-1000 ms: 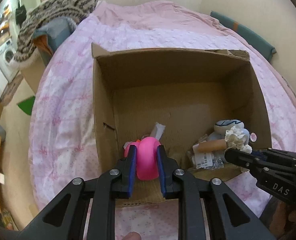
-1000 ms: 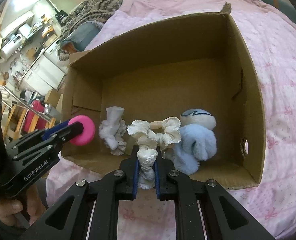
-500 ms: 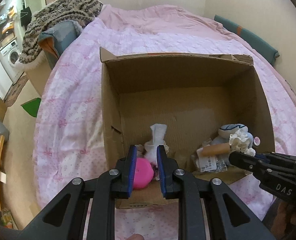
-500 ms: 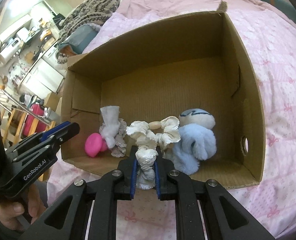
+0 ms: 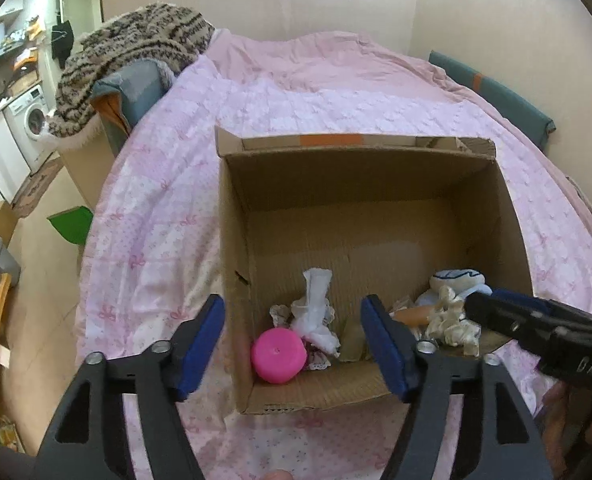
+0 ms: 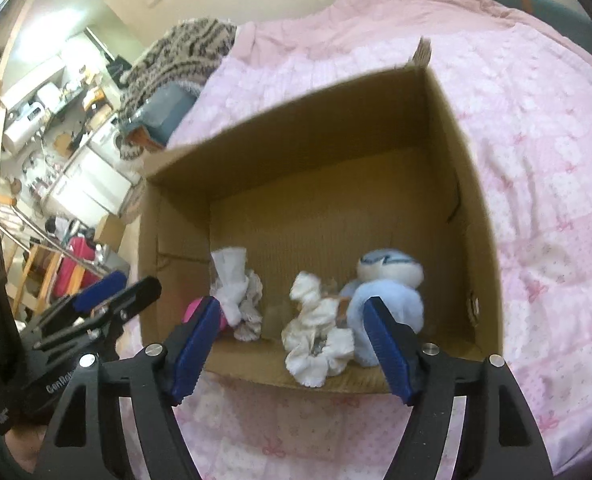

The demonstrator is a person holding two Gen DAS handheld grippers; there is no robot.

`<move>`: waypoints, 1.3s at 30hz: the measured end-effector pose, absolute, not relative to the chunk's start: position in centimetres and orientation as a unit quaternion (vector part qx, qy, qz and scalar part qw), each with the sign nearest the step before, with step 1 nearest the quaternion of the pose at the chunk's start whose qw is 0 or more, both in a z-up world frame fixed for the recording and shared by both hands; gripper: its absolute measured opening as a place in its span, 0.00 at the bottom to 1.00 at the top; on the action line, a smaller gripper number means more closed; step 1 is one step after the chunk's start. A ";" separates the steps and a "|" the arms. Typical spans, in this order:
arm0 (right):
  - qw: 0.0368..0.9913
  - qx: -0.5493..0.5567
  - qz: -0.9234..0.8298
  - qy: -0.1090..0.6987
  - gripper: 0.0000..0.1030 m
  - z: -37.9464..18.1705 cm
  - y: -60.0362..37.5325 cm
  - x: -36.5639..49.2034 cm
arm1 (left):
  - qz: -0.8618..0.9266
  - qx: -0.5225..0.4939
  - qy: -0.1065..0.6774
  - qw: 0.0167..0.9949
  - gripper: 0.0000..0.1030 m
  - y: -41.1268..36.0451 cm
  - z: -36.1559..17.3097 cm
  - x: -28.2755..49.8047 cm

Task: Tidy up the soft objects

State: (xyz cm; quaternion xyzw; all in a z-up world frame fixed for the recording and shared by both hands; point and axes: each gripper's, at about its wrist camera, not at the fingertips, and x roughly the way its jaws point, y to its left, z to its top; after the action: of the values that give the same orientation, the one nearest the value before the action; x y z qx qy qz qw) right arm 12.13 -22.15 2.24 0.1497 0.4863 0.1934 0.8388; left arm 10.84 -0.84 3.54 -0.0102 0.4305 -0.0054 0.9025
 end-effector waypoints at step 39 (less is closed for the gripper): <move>0.910 0.046 0.130 0.391 1.00 6.2 -22.0 3.6 | 0.031 -0.064 0.380 0.922 0.95 2.4 6.5 1.5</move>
State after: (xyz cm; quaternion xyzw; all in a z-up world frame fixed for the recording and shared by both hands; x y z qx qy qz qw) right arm 3.58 -22.05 6.23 0.0461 0.3907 0.1300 0.9101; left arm 1.47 2.37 6.45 -0.0637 0.3798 0.0315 0.9223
